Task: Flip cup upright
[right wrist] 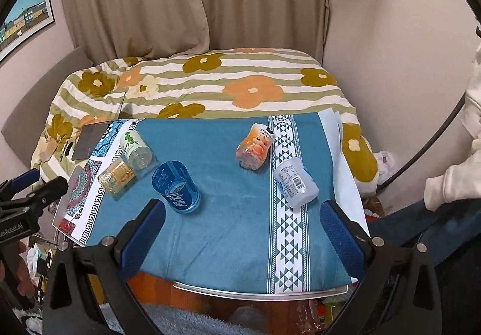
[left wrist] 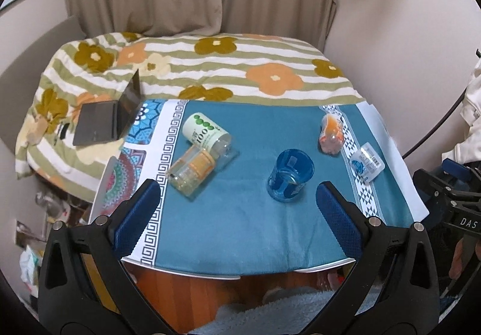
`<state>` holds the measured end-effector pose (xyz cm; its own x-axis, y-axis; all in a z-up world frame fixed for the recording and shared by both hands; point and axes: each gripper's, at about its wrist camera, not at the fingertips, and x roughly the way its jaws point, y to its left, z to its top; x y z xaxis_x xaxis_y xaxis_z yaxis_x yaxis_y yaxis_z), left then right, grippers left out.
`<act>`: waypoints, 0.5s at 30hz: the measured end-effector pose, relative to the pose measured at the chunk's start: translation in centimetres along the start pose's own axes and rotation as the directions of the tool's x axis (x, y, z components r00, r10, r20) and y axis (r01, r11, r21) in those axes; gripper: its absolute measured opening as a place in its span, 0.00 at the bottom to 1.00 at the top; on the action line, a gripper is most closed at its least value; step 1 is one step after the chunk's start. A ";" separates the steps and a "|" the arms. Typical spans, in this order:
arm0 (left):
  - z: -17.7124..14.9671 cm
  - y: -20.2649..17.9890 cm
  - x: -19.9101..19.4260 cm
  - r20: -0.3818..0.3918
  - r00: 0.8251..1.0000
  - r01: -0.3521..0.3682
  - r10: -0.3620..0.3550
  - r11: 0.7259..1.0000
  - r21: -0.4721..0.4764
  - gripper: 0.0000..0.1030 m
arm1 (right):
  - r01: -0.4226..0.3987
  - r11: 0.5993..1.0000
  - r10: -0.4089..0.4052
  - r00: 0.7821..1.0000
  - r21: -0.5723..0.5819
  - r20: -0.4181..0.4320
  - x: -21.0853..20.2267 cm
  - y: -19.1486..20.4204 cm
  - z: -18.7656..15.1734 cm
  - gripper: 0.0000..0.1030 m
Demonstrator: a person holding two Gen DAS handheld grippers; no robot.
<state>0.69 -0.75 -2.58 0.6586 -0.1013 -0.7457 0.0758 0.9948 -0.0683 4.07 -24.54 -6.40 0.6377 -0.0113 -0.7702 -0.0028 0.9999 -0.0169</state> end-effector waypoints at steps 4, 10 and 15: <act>0.3 0.0 -0.2 0.011 1.000 0.000 0.000 1.000 0.009 1.00 | 0.007 1.000 -0.007 1.000 0.006 0.004 -0.1 0.2 0.1 1.00; 0.5 0.1 -0.2 0.020 1.000 0.006 -0.006 1.000 0.012 1.00 | 0.013 1.000 -0.013 1.000 0.009 0.010 -0.2 0.3 0.1 1.00; 0.6 -0.1 -0.1 0.021 1.000 0.003 -0.003 1.000 0.014 1.00 | 0.018 1.000 -0.018 1.000 0.011 0.012 -0.2 0.2 0.1 1.00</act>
<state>1.09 -0.81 -2.11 0.6741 -0.1048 -0.7311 0.0883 0.9942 -0.0612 4.04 -24.29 -6.18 0.6465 -0.0289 -0.7624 0.0166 0.9996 -0.0238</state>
